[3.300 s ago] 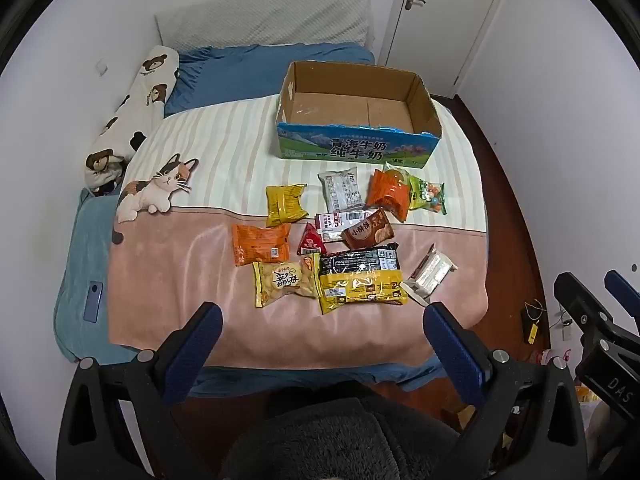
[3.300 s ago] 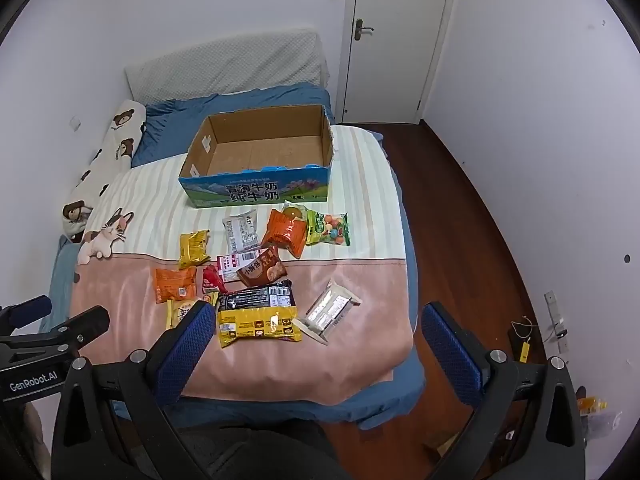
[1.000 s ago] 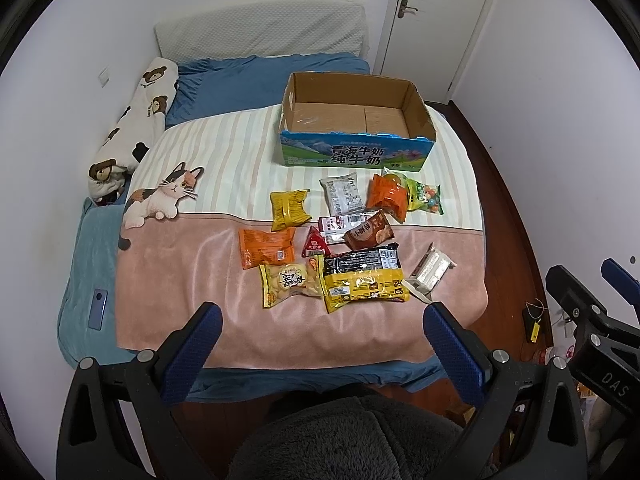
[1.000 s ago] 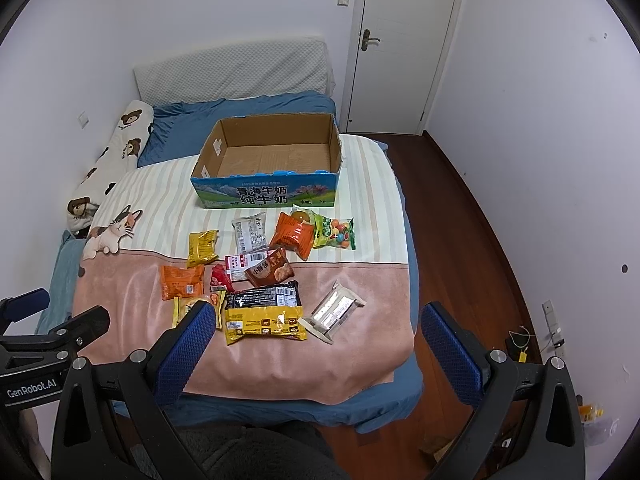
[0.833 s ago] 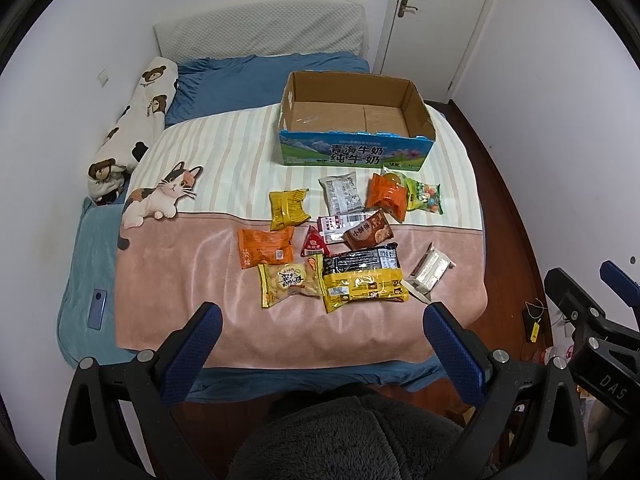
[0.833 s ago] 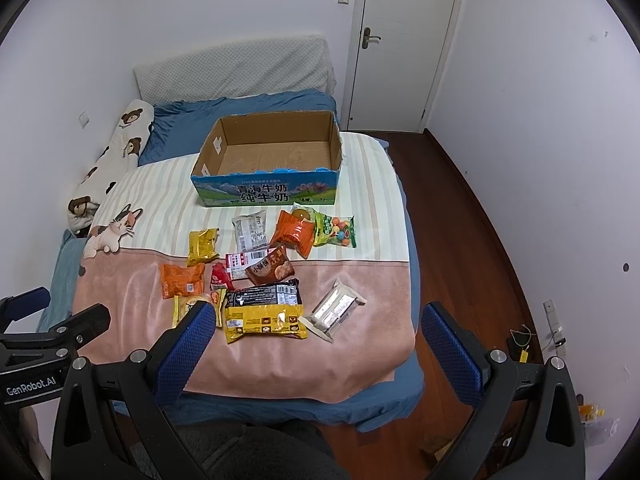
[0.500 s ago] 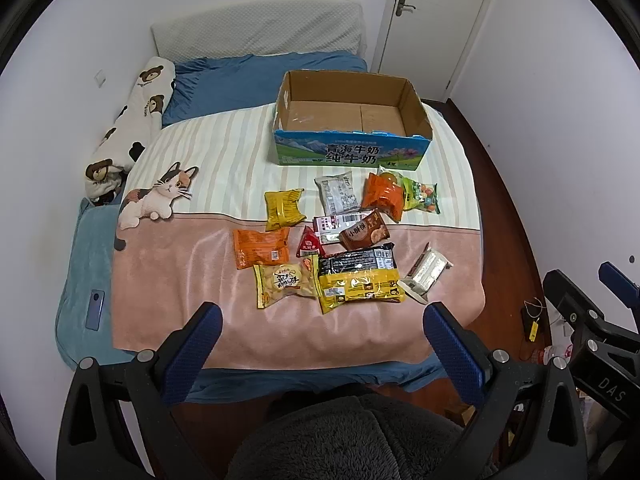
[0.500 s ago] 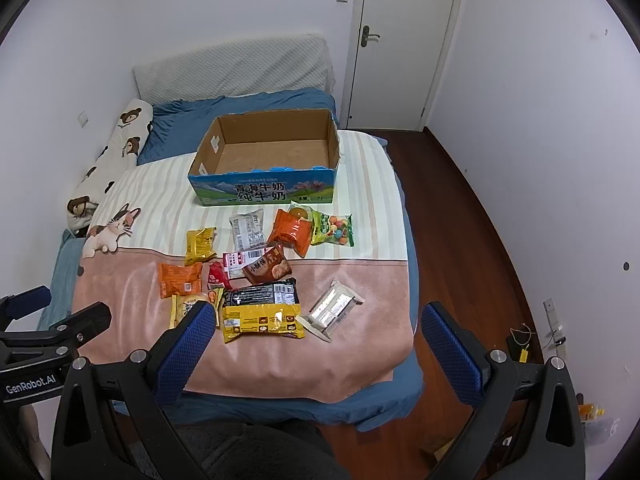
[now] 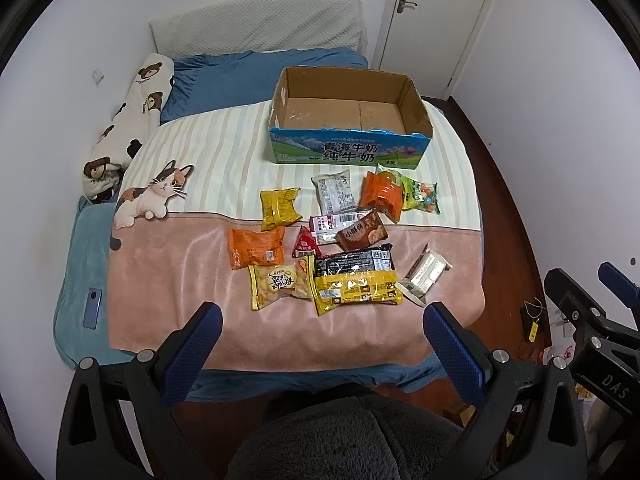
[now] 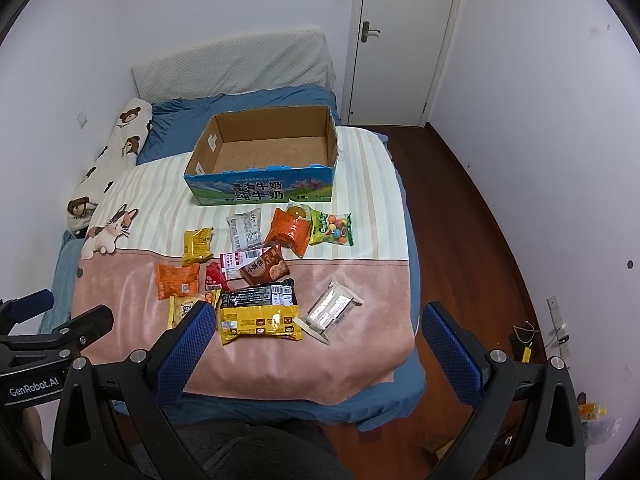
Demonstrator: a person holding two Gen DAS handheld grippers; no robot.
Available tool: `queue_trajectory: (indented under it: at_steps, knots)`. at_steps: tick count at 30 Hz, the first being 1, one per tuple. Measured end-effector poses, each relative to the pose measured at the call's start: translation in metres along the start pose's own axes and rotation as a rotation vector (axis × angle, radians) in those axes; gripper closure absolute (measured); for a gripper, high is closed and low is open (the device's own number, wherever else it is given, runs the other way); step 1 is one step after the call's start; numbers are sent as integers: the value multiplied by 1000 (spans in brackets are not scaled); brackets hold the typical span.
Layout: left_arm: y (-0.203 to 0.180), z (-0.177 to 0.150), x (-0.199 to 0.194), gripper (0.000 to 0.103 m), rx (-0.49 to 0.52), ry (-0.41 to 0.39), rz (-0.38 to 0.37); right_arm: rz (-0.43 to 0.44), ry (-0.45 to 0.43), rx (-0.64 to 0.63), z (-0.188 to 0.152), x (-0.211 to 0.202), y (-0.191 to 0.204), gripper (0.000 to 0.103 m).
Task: Organize snacks
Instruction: 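Grasp the yellow bun packet with left tool while right tool grasps yellow-black bag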
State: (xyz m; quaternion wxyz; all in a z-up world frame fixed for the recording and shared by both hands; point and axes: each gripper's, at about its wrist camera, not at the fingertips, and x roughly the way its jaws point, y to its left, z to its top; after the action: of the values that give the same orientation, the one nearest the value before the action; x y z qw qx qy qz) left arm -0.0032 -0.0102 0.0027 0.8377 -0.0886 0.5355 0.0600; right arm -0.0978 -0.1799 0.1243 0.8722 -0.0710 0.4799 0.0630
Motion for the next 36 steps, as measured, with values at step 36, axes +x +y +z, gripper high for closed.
queue_trajectory:
  at_steps: [36]
  knots:
    - [135,-74,271,5,-712,391,72,166,477,-1131,-95,393,191,9]
